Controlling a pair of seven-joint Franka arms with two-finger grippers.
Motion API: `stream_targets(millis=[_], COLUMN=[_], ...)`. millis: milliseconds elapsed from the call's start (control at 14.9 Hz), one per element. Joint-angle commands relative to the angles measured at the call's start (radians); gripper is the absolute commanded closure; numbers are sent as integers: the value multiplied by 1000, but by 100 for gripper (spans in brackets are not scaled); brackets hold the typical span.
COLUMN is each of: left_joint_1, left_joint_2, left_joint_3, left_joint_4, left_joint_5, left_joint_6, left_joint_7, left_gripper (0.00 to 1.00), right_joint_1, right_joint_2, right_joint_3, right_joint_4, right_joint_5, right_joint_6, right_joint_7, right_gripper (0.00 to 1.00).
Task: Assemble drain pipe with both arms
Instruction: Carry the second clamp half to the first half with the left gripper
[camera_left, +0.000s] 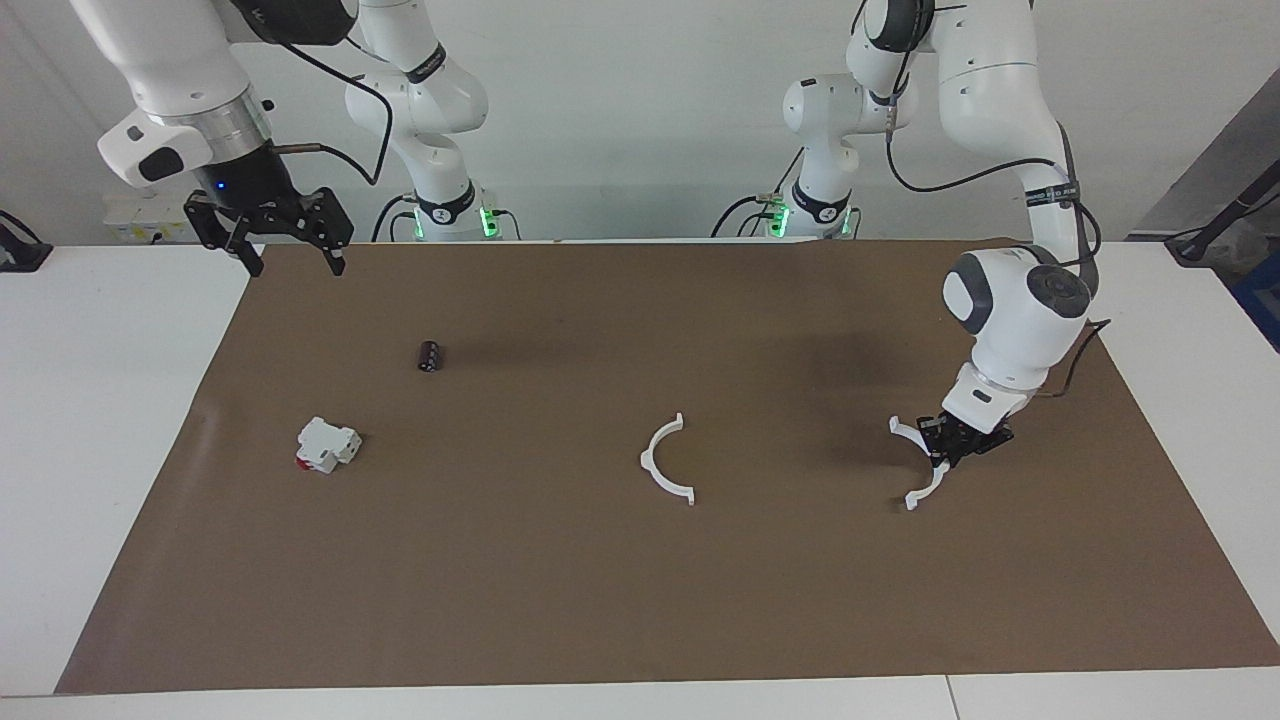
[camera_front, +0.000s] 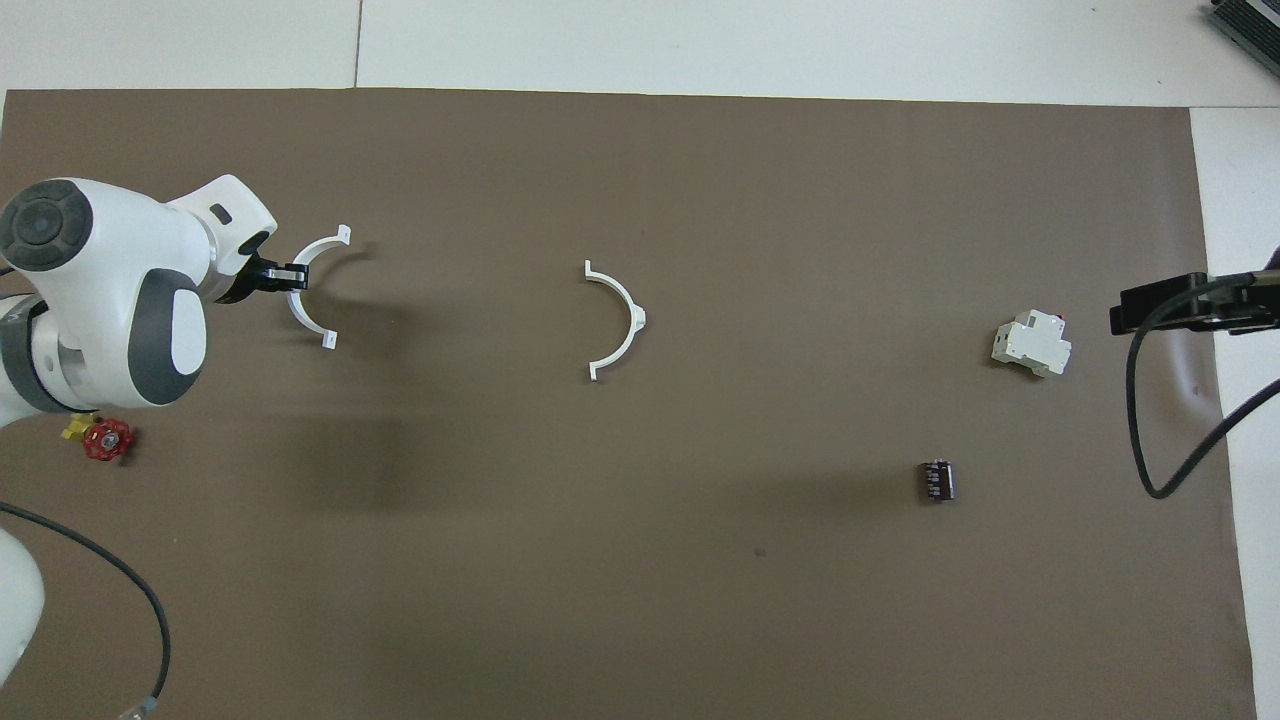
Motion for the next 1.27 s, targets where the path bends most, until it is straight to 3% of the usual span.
stream_targets(millis=[0, 602, 803, 1004, 1204], left_joint_1=[-84, -326, -397, -438, -460], left_joint_2=[2, 25, 46, 100, 103], left_joint_3=[22, 24, 25, 24, 24], left_joint_4=[23, 64, 75, 153, 155], left_joint_5=[-5, 151, 170, 170, 172], left_joint_6=[-10, -84, -88, -125, -127], left_joint_7=[-85, -583, -675, -735, -748], left_gripper=[100, 100, 100, 100, 100], right_joint_1=[-6, 3, -1, -1, 3], right_joint_2=[-21, -21, -22, -22, -22], right_joint_3=[-3, 3, 3, 3, 3], right_joint_4=[-25, -25, -23, -23, -23], right_joint_5=[6, 7, 7, 6, 7], right_joint_6=[-5, -6, -6, -6, -6], right_joint_7=[6, 10, 11, 11, 11], right_gripper=[0, 0, 0, 0, 0])
